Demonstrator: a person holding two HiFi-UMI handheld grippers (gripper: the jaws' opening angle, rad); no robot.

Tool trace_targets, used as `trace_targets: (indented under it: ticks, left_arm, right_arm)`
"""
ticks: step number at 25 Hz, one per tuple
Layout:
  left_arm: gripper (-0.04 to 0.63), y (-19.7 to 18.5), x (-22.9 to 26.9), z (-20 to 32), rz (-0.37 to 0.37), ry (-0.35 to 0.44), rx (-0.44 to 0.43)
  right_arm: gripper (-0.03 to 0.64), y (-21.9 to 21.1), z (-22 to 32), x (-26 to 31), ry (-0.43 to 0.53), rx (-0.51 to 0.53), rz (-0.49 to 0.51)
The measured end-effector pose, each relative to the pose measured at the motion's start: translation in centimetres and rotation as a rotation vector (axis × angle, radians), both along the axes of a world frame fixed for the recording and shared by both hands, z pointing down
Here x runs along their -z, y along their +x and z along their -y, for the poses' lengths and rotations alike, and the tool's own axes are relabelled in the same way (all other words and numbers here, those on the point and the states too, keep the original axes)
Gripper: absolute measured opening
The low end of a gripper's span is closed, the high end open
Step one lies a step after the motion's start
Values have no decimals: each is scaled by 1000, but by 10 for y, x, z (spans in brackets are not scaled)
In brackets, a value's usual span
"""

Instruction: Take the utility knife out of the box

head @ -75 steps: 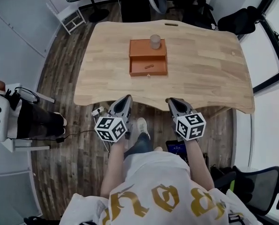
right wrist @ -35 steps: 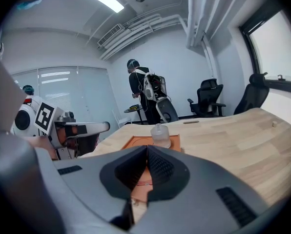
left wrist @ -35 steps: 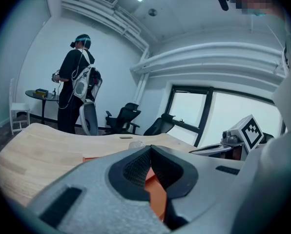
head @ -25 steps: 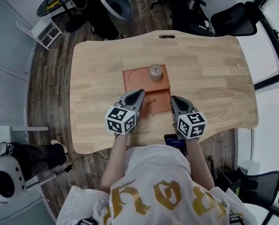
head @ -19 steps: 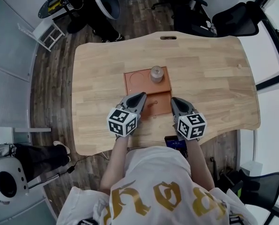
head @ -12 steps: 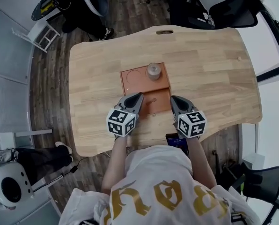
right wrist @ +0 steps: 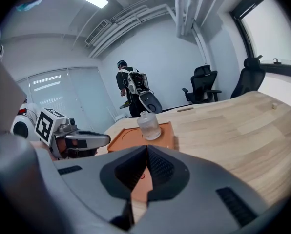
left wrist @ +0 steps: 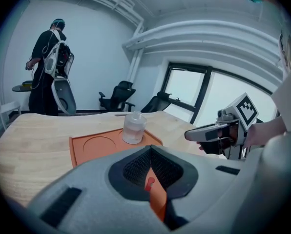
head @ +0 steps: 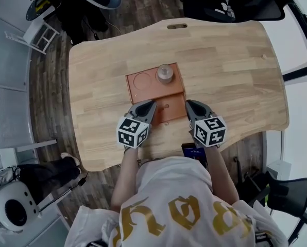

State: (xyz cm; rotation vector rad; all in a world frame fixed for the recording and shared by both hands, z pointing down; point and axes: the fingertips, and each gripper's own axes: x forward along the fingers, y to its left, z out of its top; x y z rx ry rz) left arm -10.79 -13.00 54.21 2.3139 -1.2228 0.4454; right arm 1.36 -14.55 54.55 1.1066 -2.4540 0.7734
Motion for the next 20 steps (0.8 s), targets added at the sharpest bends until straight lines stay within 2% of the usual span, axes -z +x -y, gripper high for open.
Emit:
trace_targets:
  ticks: [6, 12, 20]
  left_arm:
    - [9, 11, -22, -1, 77, -46, -73]
    - [10, 23, -54, -9, 168, -139, -182]
    - [9, 29, -79, -8, 239, -199, -243]
  right_arm:
    - [12, 1, 6, -12, -23, -1, -3]
    - [12, 16, 18, -21, -19, -55, -24]
    - [12, 26, 27, -35, -46, -73, -34]
